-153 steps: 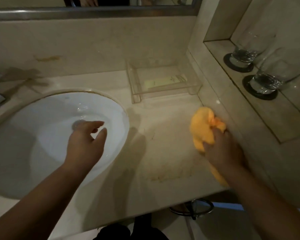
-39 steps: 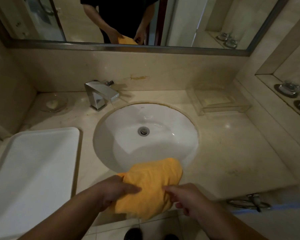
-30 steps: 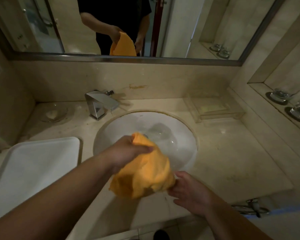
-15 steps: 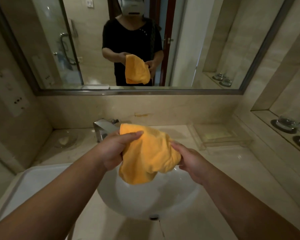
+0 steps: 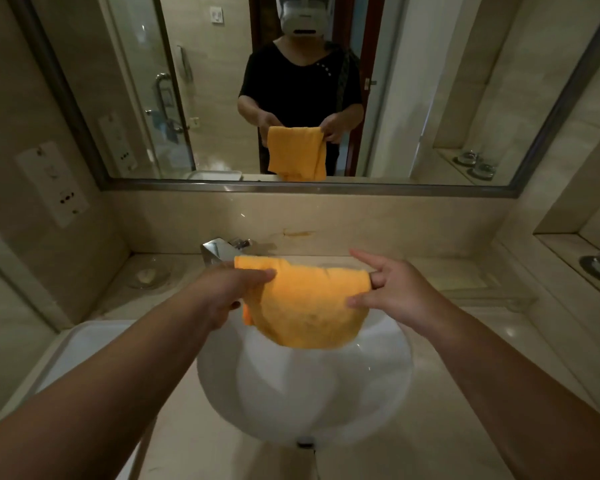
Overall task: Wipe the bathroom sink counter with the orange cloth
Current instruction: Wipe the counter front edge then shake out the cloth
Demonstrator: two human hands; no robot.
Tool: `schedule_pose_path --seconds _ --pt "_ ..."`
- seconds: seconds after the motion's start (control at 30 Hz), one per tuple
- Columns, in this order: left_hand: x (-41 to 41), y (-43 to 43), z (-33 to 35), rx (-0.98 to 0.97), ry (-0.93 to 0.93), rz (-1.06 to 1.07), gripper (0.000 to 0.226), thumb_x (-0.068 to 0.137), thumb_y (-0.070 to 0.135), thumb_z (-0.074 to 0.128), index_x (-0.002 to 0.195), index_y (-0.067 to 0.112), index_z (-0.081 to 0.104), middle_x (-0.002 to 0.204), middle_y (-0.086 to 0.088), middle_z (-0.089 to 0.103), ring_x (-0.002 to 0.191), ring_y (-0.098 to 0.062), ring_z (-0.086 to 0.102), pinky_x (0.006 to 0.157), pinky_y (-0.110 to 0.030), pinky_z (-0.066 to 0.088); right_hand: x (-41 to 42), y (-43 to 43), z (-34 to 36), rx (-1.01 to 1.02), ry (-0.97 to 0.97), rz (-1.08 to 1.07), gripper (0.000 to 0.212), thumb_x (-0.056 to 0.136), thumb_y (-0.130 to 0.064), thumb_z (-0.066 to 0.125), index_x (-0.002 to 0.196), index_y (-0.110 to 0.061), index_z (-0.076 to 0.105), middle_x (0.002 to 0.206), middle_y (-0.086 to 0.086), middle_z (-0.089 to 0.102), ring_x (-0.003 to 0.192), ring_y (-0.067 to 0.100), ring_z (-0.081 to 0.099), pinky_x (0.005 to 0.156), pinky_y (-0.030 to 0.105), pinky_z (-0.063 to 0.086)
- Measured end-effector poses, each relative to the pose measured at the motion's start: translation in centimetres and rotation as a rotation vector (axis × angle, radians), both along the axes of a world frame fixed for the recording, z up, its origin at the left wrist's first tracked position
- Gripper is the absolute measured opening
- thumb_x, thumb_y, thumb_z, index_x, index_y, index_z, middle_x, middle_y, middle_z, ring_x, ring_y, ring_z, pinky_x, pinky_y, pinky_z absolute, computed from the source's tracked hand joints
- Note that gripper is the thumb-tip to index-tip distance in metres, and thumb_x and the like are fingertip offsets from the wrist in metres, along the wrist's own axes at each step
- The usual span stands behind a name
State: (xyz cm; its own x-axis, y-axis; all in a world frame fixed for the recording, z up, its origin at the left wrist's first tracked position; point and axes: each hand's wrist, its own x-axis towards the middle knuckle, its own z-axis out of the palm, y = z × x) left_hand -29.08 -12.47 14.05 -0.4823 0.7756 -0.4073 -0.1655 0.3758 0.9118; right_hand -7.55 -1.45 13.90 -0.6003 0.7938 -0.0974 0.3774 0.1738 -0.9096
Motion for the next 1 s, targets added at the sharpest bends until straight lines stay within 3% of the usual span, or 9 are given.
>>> schedule_pose_path --seconds 0.07,0.13,0.27,0.4,0.47,0.57,0.67,0.8,1.0 --pt "-0.1 0.1 0.2 -0.047 0.101 -0.068 0.045 0.06 0.011 0.079 0.101 0.011 0.063 0.108 -0.007 0.063 0.1 -0.024 0.055 0.078 -0.033 0.04 -0.1 0.5 -0.4 0.178 -0.194 -0.009 0.069 0.06 -0.004 0.083 0.124 -0.017 0.06 0.098 0.006 0.073 0.091 0.017 0.069 0.086 0.034 0.055" --pt "-0.2 0.3 0.2 -0.087 0.212 -0.086 0.039 0.057 0.002 0.076 0.094 0.003 0.066 0.102 -0.013 0.065 0.095 -0.027 0.057 0.077 -0.034 0.046 -0.2 0.8 -0.2 0.383 -0.343 -0.027 0.045 0.061 -0.016 0.083 0.104 -0.021 0.07 0.097 0.002 0.073 0.091 0.018 0.067 0.081 0.032 0.053" --pt "-0.4 0.4 0.9 -0.085 0.312 -0.044 0.08 0.045 0.011 0.084 0.117 -0.002 0.053 0.114 -0.022 0.06 0.099 -0.038 0.058 0.088 -0.046 0.051 -0.5 1.5 1.1 0.568 -0.439 0.006 0.028 0.064 -0.033 0.08 0.09 -0.026 0.07 0.09 -0.001 0.057 0.089 0.02 0.056 0.074 0.03 0.044" --pt "0.3 0.1 3.5 -0.055 0.175 -0.102 0.052 0.081 -0.001 0.062 0.129 0.014 0.05 0.112 -0.008 0.054 0.086 -0.018 0.053 0.069 -0.018 0.046 -0.9 2.2 2.2 0.343 -0.237 0.035 0.019 0.072 -0.023 0.074 0.079 -0.018 0.057 0.088 0.005 0.058 0.084 0.021 0.053 0.068 0.03 0.039" --pt "0.9 -0.5 5.0 -0.083 0.138 -0.308 0.045 0.082 -0.002 0.059 0.124 0.013 0.056 0.104 -0.002 0.057 0.086 -0.017 0.052 0.067 -0.021 0.042 -1.0 2.5 2.4 0.204 -0.153 0.035 0.016 0.076 -0.02 0.069 0.078 -0.017 0.054 0.077 0.002 0.053 0.074 0.019 0.05 0.06 0.029 0.037" --pt "1.9 -0.6 5.6 -0.17 0.429 -0.527 0.051 0.073 0.0 0.068 0.121 0.015 0.058 0.102 0.002 0.058 0.088 -0.014 0.052 0.072 -0.024 0.044 -1.0 2.9 2.2 0.124 -0.09 0.011 0.028 0.078 -0.022 0.068 0.101 -0.021 0.054 0.094 0.002 0.053 0.088 0.02 0.053 0.072 0.031 0.042" --pt "2.7 0.8 5.5 -0.142 0.729 -0.336 0.045 0.07 0.014 0.076 0.113 0.013 0.063 0.1 -0.003 0.062 0.077 -0.011 0.053 0.067 -0.026 0.047 -0.6 3.6 2.8 0.089 -0.002 0.052 0.035 0.077 -0.02 0.068 0.109 -0.028 0.056 0.107 0.005 0.057 0.099 0.024 0.055 0.08 0.034 0.045" --pt "1.9 2.2 6.0 -0.184 0.86 -0.207 0.04 0.074 0.027 0.074 0.109 0.009 0.063 0.094 -0.005 0.059 0.079 -0.016 0.053 0.067 -0.028 0.043 -0.8 4.9 4.1 0.037 -0.003 0.079 0.04 0.077 -0.023 0.068 0.115 -0.017 0.06 0.112 0.007 0.062 0.104 0.026 0.057 0.093 0.04 0.048" --pt "0.1 2.0 6.3 -0.307 0.795 -0.317 0.053 0.073 0.032 0.074 0.116 0.006 0.059 0.099 -0.004 0.055 0.094 -0.022 0.05 0.081 -0.033 0.039 -2.1 5.3 4.8 0.034 -0.134 0.161 0.018 0.082 -0.019 0.067 0.099 -0.016 0.06 0.085 0.0 0.058 0.081 0.014 0.054 0.064 0.025 0.04"
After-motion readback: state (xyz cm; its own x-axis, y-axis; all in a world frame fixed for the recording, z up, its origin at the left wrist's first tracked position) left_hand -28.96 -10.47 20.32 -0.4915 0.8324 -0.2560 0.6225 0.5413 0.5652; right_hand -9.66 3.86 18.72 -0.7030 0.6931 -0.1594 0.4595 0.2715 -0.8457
